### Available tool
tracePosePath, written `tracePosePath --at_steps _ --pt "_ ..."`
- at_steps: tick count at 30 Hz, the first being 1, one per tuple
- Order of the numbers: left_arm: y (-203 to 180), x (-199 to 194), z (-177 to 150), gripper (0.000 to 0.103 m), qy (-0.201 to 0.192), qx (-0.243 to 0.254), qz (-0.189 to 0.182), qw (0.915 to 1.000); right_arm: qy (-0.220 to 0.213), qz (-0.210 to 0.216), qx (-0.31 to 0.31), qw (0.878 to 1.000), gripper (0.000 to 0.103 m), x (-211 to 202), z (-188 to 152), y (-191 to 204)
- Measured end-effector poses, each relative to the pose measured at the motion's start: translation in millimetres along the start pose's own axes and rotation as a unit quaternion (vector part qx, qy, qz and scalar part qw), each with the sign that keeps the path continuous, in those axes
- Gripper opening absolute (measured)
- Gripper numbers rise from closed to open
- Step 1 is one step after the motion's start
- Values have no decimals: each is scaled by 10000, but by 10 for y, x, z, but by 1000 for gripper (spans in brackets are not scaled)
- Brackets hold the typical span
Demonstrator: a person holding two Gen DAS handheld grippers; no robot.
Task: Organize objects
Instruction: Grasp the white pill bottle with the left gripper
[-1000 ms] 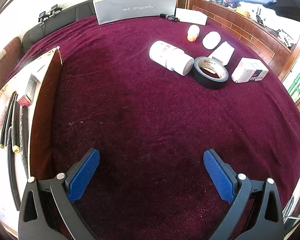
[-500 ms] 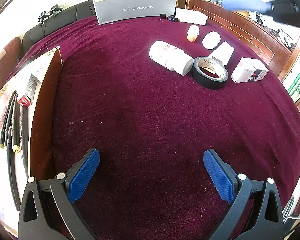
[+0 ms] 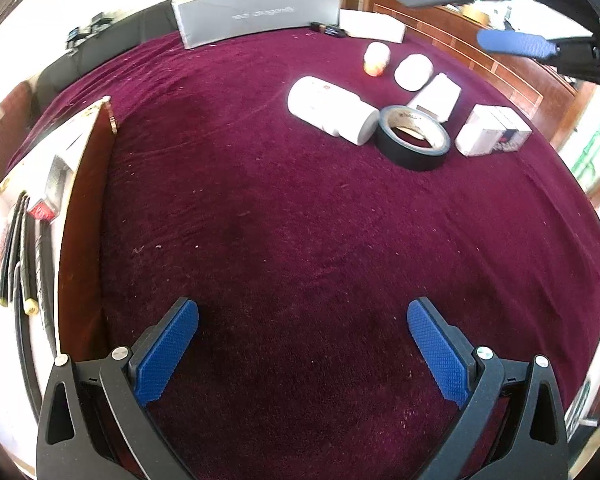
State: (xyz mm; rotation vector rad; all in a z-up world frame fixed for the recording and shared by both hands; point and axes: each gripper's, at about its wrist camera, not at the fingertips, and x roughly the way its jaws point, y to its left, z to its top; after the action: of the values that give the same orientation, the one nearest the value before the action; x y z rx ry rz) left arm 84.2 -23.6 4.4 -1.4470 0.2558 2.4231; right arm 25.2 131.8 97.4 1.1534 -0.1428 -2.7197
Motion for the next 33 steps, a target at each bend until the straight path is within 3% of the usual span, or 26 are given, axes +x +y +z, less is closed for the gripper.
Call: tracePosePath --at_steps 5,11,15,22,24,25,26,33 --pt "283 -44 193 101 -31 -826 -656 9944 -34 -166 442 9989 86 -134 -52 -402" --pt "507 23 676 101 -416 -1757 -834 9800 -42 -134 654 9978 86 -184 -145 -680" --pt "382 272 962 101 -386 -1786 -464 9821 -11 -51 766 9970 86 -152 -181 -802" --pt "166 605 1095 98 -301 -1172 212 9924 -21 46 856 9963 86 -167 -226 -907" --pt "203 579 1087 86 -346 -1061 214 9935 -67 54 820 9966 86 -185 -218 -897" --pt "232 543 1077 62 -398 -1041 175 9936 -79 51 794 9968 86 -181 -211 -887" --pt "264 513 1073 31 -410 -1027 137 9938 -69 54 757 9971 86 -169 -206 -864" --pt "585 295 815 29 -395 -1390 -278 9891 224 328 249 9989 86 -3 -251 -536"
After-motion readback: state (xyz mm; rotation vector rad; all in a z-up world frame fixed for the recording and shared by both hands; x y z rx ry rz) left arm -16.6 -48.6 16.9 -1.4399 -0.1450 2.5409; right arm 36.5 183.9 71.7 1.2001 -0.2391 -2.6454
